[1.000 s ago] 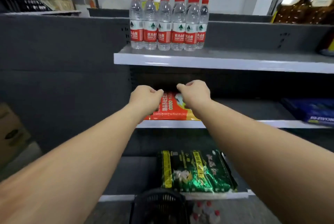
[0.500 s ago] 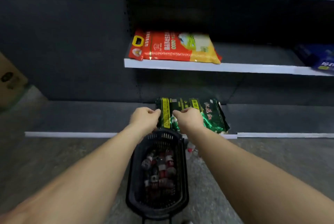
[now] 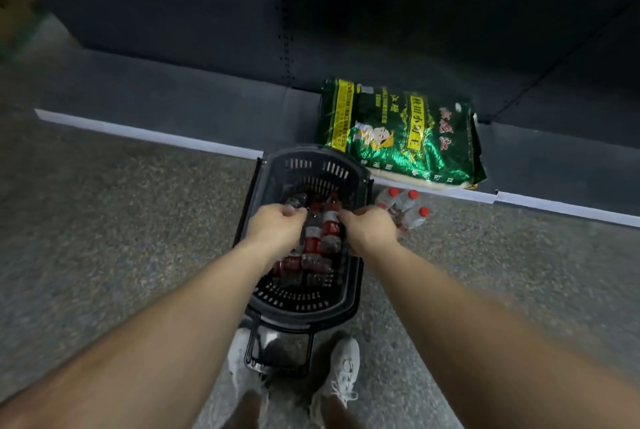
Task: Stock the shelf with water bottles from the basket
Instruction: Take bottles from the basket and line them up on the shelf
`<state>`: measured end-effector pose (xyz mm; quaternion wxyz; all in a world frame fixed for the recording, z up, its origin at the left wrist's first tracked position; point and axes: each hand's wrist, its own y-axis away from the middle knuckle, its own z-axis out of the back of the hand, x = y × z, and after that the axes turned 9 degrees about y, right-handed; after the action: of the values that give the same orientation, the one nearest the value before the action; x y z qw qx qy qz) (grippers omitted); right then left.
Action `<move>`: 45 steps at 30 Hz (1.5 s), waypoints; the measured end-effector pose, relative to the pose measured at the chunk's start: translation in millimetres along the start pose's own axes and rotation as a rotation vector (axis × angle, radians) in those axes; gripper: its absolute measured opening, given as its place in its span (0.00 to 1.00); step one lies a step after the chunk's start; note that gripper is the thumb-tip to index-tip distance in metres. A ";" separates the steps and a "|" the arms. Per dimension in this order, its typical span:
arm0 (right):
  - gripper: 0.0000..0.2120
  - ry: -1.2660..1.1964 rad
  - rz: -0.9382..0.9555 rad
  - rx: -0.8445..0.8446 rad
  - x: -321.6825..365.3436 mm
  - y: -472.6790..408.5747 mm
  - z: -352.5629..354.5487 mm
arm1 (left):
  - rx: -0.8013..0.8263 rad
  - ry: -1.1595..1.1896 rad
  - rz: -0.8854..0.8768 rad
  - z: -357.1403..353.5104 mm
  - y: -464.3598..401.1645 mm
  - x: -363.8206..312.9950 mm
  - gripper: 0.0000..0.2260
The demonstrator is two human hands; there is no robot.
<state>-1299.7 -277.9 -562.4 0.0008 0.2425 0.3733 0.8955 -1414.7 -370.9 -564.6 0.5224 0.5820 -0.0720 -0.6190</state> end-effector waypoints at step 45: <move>0.35 0.813 -0.128 -0.093 -105.9 -293.2 -255.7 | 0.167 -0.061 0.221 -170.1 -305.2 254.1 0.27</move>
<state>-1370.1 -256.6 -958.9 -0.0800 -0.1549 0.3169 0.9323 -1394.3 -332.9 -994.6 0.5348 0.5929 -0.2030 -0.5668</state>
